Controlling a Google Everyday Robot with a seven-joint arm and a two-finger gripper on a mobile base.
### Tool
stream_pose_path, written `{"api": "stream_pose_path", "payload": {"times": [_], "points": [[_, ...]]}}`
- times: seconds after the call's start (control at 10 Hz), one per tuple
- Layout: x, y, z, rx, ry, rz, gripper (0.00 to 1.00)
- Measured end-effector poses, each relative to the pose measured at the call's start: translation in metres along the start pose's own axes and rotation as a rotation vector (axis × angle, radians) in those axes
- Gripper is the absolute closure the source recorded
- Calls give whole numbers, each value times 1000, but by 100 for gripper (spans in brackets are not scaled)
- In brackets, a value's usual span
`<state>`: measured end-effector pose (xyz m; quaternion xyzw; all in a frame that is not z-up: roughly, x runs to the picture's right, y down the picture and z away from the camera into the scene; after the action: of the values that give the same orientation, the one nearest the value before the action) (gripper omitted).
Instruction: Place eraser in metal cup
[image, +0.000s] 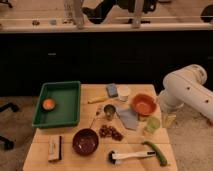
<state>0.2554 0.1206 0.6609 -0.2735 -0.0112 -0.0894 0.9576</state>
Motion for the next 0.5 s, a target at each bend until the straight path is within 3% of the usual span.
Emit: {"api": "stream_pose_path", "payload": {"times": [0.2, 0.5], "points": [[-26, 7, -5, 4, 10, -141, 20], [-59, 16, -11, 1, 22, -294, 20]]}}
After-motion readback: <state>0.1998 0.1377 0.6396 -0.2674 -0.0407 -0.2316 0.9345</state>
